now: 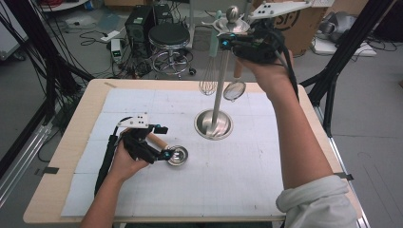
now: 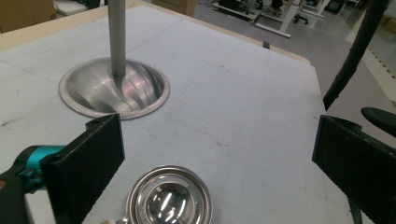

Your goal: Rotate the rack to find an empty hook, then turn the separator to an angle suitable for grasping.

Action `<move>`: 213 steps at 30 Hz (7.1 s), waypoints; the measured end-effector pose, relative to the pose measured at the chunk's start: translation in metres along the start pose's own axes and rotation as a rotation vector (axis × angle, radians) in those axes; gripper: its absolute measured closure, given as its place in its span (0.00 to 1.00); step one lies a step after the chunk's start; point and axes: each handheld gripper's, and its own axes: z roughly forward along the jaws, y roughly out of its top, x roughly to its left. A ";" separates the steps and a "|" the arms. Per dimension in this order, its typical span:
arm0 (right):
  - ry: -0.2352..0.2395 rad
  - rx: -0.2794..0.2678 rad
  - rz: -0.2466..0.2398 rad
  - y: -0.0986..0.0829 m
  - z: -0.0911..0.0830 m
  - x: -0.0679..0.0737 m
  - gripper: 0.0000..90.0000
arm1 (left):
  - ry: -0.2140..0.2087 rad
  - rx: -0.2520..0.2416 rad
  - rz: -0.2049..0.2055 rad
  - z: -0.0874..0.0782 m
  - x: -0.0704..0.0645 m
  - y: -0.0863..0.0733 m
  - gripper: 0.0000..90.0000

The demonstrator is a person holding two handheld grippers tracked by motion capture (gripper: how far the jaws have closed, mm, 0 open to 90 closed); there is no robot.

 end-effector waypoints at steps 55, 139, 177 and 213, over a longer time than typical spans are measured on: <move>-0.040 -0.007 -0.008 -0.004 -0.012 -0.001 0.99 | 0.007 0.010 -0.003 0.001 0.001 -0.001 0.03; 0.142 0.200 0.227 -0.278 -0.025 0.048 0.37 | 0.001 0.058 -0.002 0.001 -0.006 0.002 0.03; 0.127 0.170 0.256 -0.281 -0.035 0.042 0.36 | -0.008 0.049 -0.010 0.004 -0.004 -0.001 0.03; 0.134 0.178 0.252 -0.281 -0.028 0.042 0.36 | 0.062 0.079 -0.041 -0.002 0.008 -0.010 0.03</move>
